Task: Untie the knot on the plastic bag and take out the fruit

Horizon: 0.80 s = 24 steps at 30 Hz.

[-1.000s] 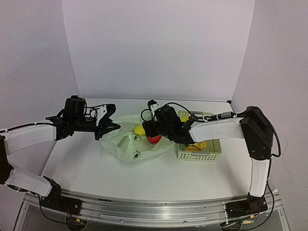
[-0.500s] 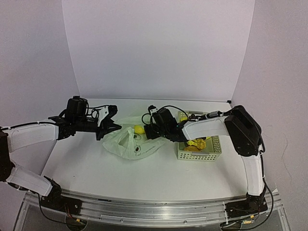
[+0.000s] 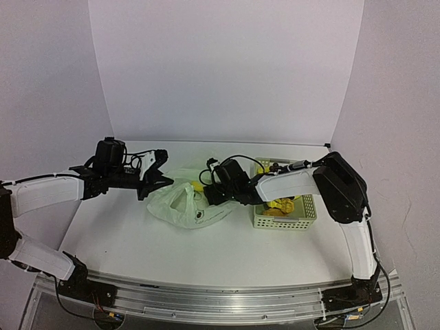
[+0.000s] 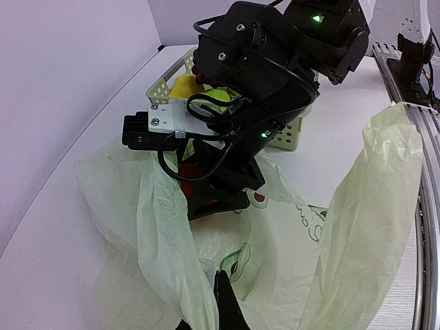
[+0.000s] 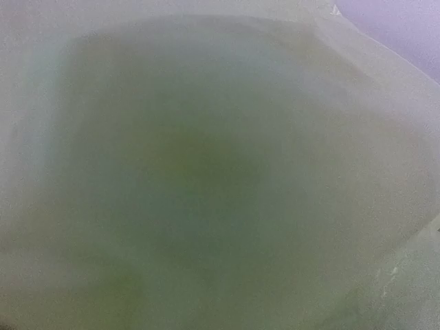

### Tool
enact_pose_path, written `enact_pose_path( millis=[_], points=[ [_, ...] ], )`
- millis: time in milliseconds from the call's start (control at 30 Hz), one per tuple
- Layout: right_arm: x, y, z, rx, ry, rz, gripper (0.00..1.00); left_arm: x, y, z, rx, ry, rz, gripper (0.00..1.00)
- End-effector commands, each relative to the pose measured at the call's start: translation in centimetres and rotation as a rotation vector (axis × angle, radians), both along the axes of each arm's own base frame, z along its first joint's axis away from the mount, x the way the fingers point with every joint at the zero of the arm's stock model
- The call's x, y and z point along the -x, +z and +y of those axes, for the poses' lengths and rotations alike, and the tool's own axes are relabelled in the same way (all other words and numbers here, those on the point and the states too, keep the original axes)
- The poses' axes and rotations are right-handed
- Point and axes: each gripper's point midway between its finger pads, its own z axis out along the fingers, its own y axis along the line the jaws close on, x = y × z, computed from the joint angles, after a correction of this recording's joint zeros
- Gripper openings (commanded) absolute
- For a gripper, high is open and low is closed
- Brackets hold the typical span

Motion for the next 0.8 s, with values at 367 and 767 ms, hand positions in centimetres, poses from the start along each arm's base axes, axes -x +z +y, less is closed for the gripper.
enact_pose_path(
  millis=[367,767],
  points=[
    [2.7,6.2,1.5,-0.003,0.151,-0.047,0.28,-3.2,4.2,-0.2,0.081,0.101,-0.022,0.00],
    [12.5,17.2,5.6,-0.411,0.540,0.082,0.29,-5.9,4.0,0.6,0.087,0.230,0.019,0.00]
  ],
)
